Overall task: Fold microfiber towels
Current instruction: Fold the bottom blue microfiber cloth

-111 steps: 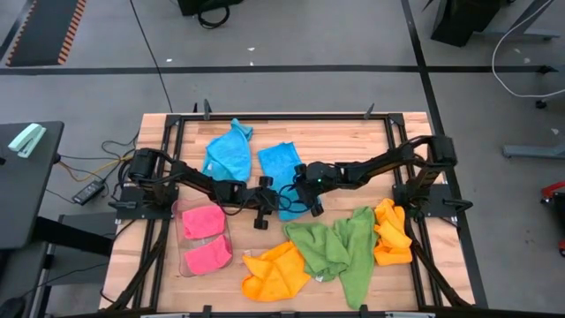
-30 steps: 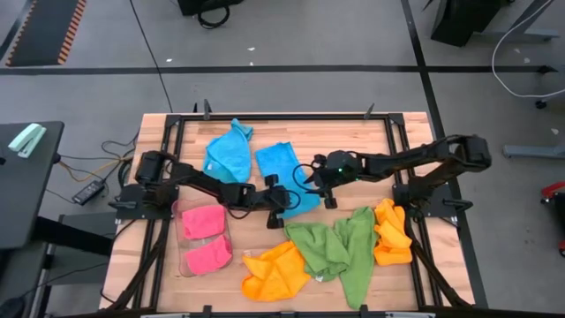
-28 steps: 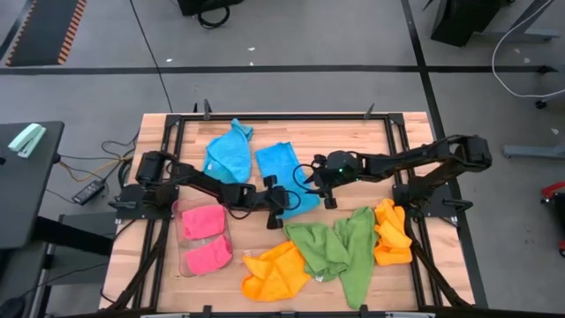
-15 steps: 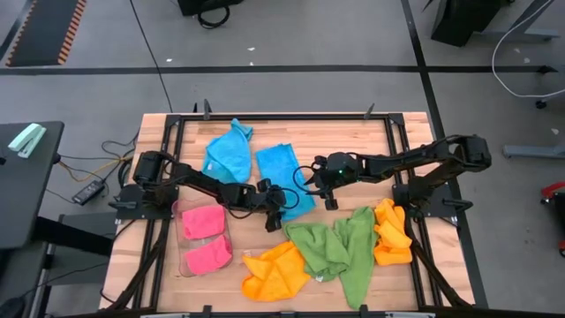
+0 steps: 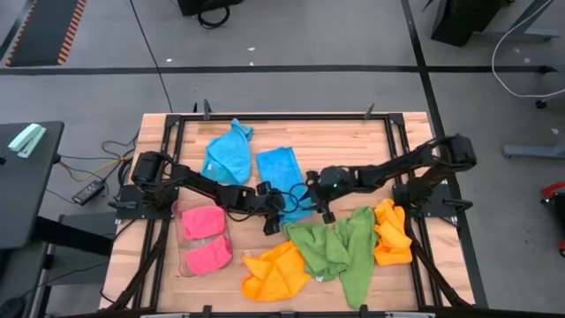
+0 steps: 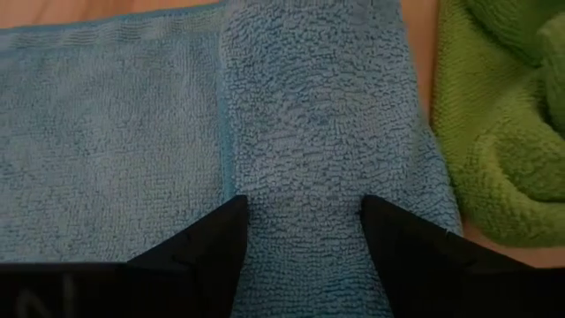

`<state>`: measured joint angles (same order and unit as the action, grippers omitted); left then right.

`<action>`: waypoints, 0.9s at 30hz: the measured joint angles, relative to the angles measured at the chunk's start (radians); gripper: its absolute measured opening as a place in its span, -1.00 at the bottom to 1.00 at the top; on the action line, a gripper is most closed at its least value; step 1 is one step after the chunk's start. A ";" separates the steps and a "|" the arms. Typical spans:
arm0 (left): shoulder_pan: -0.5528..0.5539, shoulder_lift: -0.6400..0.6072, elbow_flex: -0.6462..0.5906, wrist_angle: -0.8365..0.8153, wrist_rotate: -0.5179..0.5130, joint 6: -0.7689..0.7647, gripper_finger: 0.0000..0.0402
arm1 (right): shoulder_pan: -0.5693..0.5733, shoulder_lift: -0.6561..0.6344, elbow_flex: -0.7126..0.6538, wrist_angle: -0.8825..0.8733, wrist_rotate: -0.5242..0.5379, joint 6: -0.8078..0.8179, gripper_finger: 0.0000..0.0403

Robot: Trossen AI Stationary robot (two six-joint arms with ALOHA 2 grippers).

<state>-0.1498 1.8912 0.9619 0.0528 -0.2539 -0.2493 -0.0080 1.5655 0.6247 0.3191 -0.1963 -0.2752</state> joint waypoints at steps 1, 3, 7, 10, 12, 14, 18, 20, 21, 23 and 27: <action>-0.001 0.000 0.000 0.000 0.000 0.000 0.16 | 0.008 0.026 0.000 0.032 0.000 0.000 -0.20; -0.001 0.000 0.000 -0.001 0.000 0.000 0.16 | 0.019 0.069 0.000 0.092 -0.001 0.001 -0.20; -0.005 0.000 0.000 -0.002 0.000 0.004 0.17 | -0.005 0.149 0.001 0.190 -0.003 0.021 -0.20; -0.007 0.000 0.000 -0.002 0.000 0.016 0.15 | -0.044 0.197 0.001 0.247 -0.001 0.055 -0.20; -0.007 0.000 0.000 -0.002 0.000 0.013 0.13 | -0.065 0.226 0.002 0.266 0.001 0.053 -0.20; -0.011 0.000 0.000 -0.004 0.000 0.009 0.13 | -0.080 0.257 0.001 0.261 0.000 0.042 -0.20; -0.016 0.000 0.000 -0.007 0.000 -0.002 0.14 | -0.090 0.309 0.004 0.280 -0.008 0.045 -0.20; -0.019 0.000 0.000 -0.008 0.001 -0.002 0.13 | -0.090 0.327 0.005 0.292 -0.008 0.048 -0.20; -0.021 0.000 0.000 -0.008 0.002 -0.002 0.13 | -0.090 0.326 0.005 0.290 -0.008 0.048 -0.20; -0.022 0.000 0.000 -0.008 0.002 -0.002 0.12 | -0.090 0.308 0.005 0.269 -0.006 0.048 -0.20; -0.028 0.000 0.000 -0.013 0.003 -0.002 0.11 | -0.089 0.219 -0.002 0.194 0.005 0.044 -0.20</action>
<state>-0.1782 1.8912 0.9619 0.0400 -0.2512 -0.2516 -0.0975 1.7849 0.6224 0.5130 -0.1909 -0.2313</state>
